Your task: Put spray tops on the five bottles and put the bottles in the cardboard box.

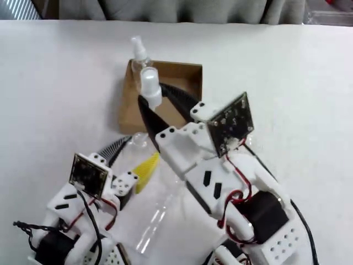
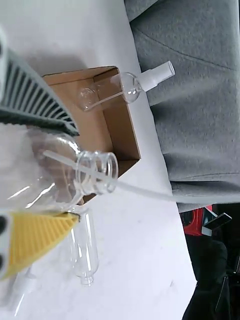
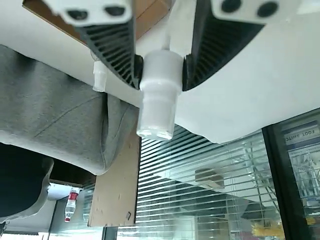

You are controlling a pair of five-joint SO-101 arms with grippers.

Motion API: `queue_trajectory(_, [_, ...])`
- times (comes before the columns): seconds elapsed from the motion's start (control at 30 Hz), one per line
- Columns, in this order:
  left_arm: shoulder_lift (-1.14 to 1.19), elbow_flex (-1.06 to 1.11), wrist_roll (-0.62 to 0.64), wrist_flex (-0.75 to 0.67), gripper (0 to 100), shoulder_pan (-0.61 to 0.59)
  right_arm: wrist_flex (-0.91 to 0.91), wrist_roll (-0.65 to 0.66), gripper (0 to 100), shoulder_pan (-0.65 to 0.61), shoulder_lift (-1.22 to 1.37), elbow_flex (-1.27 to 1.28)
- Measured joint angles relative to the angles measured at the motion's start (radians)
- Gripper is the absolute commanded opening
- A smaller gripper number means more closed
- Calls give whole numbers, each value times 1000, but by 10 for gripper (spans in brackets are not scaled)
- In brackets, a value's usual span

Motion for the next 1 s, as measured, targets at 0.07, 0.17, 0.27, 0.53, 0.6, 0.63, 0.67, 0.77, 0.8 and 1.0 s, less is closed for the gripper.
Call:
queue_trajectory(0.07, [0,0,0,0,24,0,-14,0,15,-2,0,18])
queue_trajectory(0.17, [0,0,0,0,24,0,-15,-34,15,-2,0,34])
queue_trajectory(0.27, [0,0,0,0,24,0,-15,-104,15,-2,0,34])
queue_trajectory(0.53, [0,2,0,0,24,0,18,-135,15,-2,0,40])
queue_trajectory(0.6, [0,2,0,0,24,2,49,-138,15,-32,0,40])
queue_trajectory(0.63, [0,2,0,0,24,2,64,-138,15,-52,0,40])
queue_trajectory(0.67, [0,2,0,0,24,2,77,-138,15,-66,0,40])
queue_trajectory(0.77, [0,2,0,0,24,3,92,-138,15,-86,-23,46])
queue_trajectory(0.8, [-2,2,0,0,24,3,92,-137,15,-91,-38,60])
queue_trajectory(1.0, [-2,2,0,0,24,3,92,-137,15,-101,-114,184])
